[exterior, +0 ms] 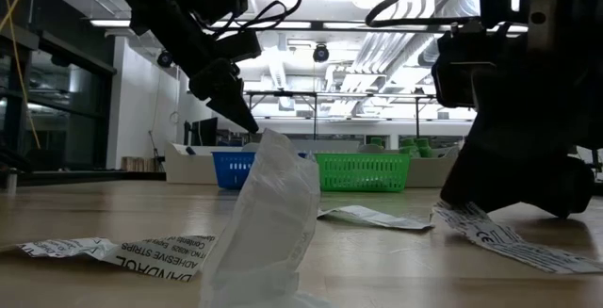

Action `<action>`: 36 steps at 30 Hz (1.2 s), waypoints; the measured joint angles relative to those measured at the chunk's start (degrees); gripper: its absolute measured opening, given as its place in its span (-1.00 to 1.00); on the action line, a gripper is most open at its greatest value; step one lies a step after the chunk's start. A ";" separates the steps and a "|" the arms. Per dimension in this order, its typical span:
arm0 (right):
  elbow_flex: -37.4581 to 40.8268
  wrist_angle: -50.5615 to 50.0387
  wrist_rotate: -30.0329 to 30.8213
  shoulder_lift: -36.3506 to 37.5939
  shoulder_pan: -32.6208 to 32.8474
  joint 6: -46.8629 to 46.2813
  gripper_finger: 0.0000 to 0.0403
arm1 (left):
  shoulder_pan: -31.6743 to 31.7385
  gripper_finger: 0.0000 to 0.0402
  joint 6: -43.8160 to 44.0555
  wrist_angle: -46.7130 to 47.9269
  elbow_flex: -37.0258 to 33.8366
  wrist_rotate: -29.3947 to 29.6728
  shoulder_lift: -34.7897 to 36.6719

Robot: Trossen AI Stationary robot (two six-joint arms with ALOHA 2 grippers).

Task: Pick & Place Travel size toiletries
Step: Put the white bandage pad into the blue basket

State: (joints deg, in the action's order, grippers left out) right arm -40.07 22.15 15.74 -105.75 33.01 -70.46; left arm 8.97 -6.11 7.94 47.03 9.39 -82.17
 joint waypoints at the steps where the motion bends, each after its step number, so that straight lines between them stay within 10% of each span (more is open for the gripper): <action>1: 0.00 0.00 -0.24 0.00 0.00 0.02 -0.71 | 0.00 -0.48 0.01 0.00 0.00 0.00 0.00; 8: 0.06 -0.02 -0.62 -0.04 0.00 0.13 -0.97 | 0.00 -0.48 0.42 0.28 0.00 0.00 0.00; 36: 0.26 -18.25 5.22 13.67 -0.17 11.11 -0.98 | 0.00 -0.48 3.91 0.69 0.00 0.01 0.00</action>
State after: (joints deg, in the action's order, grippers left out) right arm -39.81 3.90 20.96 -92.08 32.85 -59.35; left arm 8.97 -2.21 8.64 47.03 9.40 -82.17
